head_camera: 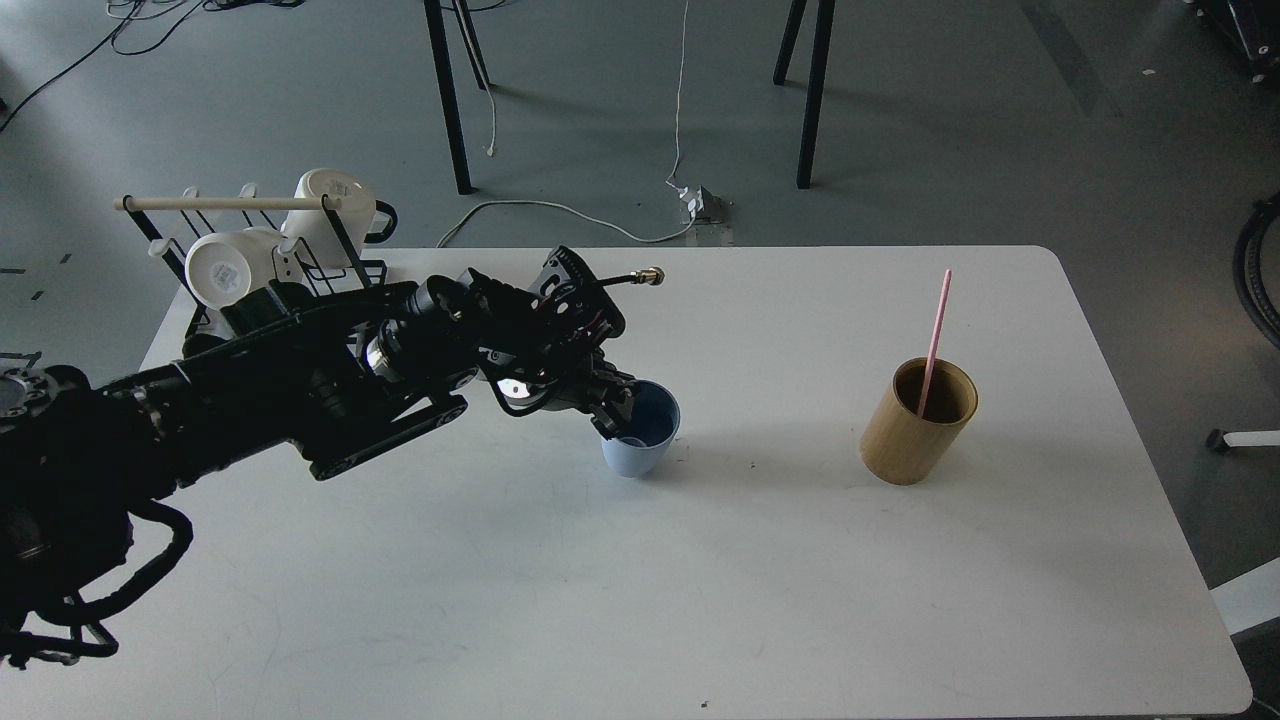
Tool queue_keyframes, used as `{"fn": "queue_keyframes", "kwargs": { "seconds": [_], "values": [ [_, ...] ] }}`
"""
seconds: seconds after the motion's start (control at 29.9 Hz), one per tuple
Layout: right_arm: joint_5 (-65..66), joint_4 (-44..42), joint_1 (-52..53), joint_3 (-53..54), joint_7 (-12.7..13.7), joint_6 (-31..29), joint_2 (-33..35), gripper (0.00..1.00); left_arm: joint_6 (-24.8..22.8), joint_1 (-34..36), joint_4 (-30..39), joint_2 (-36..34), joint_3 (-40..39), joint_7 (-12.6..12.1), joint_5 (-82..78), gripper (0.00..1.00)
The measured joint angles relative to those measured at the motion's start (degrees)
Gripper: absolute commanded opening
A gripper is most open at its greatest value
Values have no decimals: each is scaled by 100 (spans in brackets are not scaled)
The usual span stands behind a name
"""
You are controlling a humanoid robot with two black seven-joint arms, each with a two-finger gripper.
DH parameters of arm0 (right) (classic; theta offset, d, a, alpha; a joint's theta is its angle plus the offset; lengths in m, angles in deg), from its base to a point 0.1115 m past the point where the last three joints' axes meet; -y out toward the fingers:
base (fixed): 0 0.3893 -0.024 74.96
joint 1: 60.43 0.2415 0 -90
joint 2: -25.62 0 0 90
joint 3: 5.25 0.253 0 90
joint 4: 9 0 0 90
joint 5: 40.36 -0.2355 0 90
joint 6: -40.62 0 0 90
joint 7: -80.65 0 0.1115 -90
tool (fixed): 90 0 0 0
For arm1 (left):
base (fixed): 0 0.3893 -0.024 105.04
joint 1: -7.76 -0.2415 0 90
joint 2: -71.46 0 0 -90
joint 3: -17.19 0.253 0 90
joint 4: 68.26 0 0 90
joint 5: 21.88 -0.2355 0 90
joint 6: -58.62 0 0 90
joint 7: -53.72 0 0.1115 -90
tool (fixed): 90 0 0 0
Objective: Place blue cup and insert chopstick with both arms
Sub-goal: 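Carry the blue cup toward the table center and lower it, then release the blue cup and retract the left arm to rest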
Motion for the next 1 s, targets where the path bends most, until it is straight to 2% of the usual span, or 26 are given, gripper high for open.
{"fn": "queue_keyframes", "kwargs": {
  "seconds": [0.17,0.23,0.47,0.53,0.64,0.8,1.0],
  "values": [
    [0,7,-46,-45,0,3,-1,99,0,-13,-114,83,-2,-5,1,26],
    [0,8,-84,-45,0,3,0,99,0,-13,-116,82,-20,-4,33,37],
    [3,77,-115,-46,0,1,77,99,0,57,-41,-102,-312,21,572,47],
    [13,191,-136,-87,8,-11,215,99,0,65,-35,-261,-525,22,996,54],
    [139,579,-211,-374,10,-21,582,99,0,69,31,-509,-969,44,1895,68],
    [571,1219,-251,-825,2,125,1291,99,1,-28,113,-897,-2055,87,4262,99],
    [1740,2116,-255,-1345,-1,434,2019,98,2,-390,59,-1053,-2765,94,7819,100]
  ]
}}
